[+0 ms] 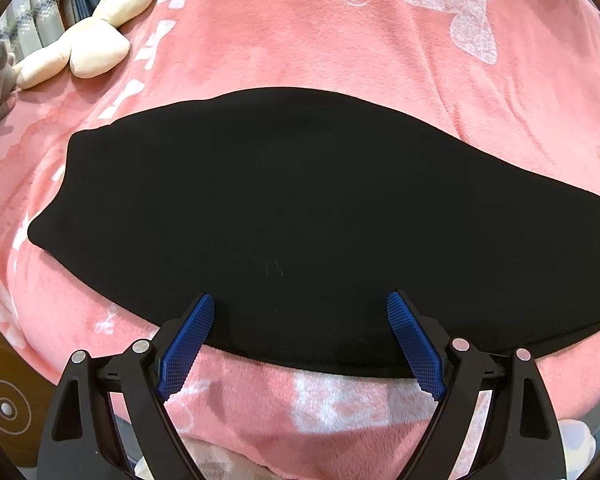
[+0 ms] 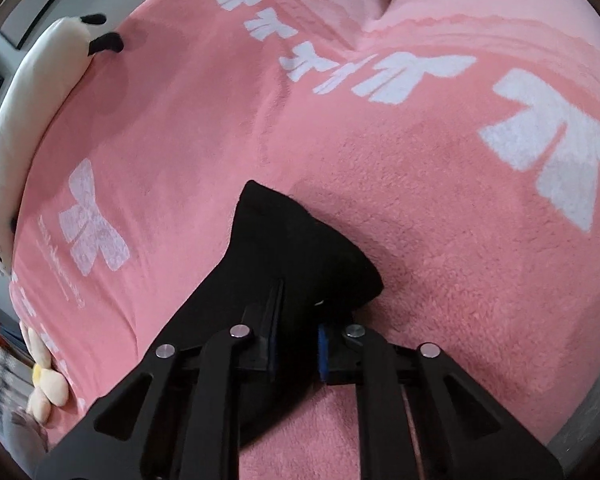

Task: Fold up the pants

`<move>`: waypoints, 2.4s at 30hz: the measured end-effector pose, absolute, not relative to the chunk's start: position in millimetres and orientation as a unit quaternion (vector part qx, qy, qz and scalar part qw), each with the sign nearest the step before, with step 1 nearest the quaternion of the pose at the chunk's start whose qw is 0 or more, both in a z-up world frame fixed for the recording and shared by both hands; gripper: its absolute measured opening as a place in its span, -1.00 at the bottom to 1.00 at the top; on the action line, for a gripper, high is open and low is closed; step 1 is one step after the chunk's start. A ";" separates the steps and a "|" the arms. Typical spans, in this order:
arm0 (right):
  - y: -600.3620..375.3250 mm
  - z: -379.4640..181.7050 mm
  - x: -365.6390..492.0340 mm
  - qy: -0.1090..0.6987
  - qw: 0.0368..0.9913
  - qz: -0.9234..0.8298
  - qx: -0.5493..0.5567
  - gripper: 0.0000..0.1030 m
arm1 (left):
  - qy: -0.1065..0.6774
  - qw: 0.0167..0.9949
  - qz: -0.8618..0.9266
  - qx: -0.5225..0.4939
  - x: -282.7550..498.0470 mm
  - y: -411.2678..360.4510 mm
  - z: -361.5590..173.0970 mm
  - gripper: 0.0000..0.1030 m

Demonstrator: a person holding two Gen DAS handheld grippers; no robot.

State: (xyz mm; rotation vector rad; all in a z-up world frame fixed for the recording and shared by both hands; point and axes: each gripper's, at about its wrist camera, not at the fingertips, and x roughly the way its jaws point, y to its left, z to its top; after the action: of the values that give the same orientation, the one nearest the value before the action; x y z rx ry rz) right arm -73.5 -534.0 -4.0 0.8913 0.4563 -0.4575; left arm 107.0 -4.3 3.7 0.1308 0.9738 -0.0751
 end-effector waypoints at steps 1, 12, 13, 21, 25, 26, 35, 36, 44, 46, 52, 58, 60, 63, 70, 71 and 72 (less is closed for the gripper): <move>-533.5 -2.9 -72.8 0.217 0.853 -0.217 0.421 -0.79 | 0.467 0.881 -0.037 0.063 106.4 -3.9 4.0 0.67; -495.4 63.4 -67.9 0.178 0.895 -0.184 0.364 -0.82 | 0.460 0.886 -0.037 0.056 96.3 8.4 11.6 0.67; -488.0 72.4 -64.8 0.174 0.900 -0.178 0.356 -0.82 | 0.459 0.886 -0.038 0.054 95.5 11.0 12.9 0.67; -406.5 151.2 -34.2 0.156 0.942 -0.104 0.278 -0.82 | 0.454 0.889 -0.045 0.039 89.4 31.4 20.9 0.67; -359.2 179.6 -14.1 0.155 0.954 -0.065 0.246 -0.82 | 0.447 0.893 -0.040 0.044 87.7 41.4 23.3 0.67; -345.6 185.5 -8.5 0.156 0.958 -0.055 0.235 -0.82 | 0.444 0.894 -0.041 0.046 87.0 42.9 23.8 0.67; -232.9 201.2 35.8 0.192 0.965 0.021 0.175 -0.82 | 0.440 0.895 -0.061 0.044 85.2 52.9 20.6 0.67; -224.0 199.8 39.4 0.198 0.965 0.026 0.171 -0.82 | 0.441 0.894 -0.063 0.042 85.6 53.7 19.9 0.67; -153.2 163.9 78.2 0.254 0.955 0.065 0.139 -0.82 | 0.456 0.886 -0.084 0.016 89.0 59.9 13.5 0.67; -139.4 149.4 86.8 0.271 0.951 0.071 0.134 -0.82 | 0.458 0.884 -0.090 0.014 90.0 60.3 12.7 0.67; -113.3 108.5 106.3 0.317 0.935 0.083 0.134 -0.82 | 0.464 0.880 -0.099 0.008 91.0 60.4 10.9 0.67; -88.0 69.9 121.4 0.361 0.919 0.096 0.128 -0.82 | 0.469 0.877 -0.106 0.001 91.6 61.5 8.8 0.67; -79.7 58.3 124.7 0.373 0.914 0.100 0.122 -0.82 | 0.468 0.877 -0.108 0.001 91.1 61.7 8.5 0.67; -68.6 38.7 128.9 0.394 0.905 0.115 0.109 -0.75 | 0.469 0.876 -0.110 0.001 91.6 61.6 8.4 0.67; -61.8 45.8 107.1 0.389 0.902 0.155 0.103 -0.01 | 0.471 0.875 -0.112 -0.019 91.5 66.5 8.3 0.67; -63.5 50.9 103.3 0.377 0.906 0.158 0.107 -0.01 | 0.472 0.874 -0.112 -0.024 92.0 67.9 8.1 0.67; -64.8 52.6 104.8 0.376 0.906 0.161 0.108 -0.01 | 0.474 0.873 -0.113 -0.030 92.1 68.8 7.5 0.67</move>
State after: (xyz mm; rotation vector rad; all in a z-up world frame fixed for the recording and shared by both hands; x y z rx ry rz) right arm 104.8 -64.8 52.6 0.2240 0.7756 0.3319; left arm 92.1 68.8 7.5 -0.0617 0.9894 -0.2363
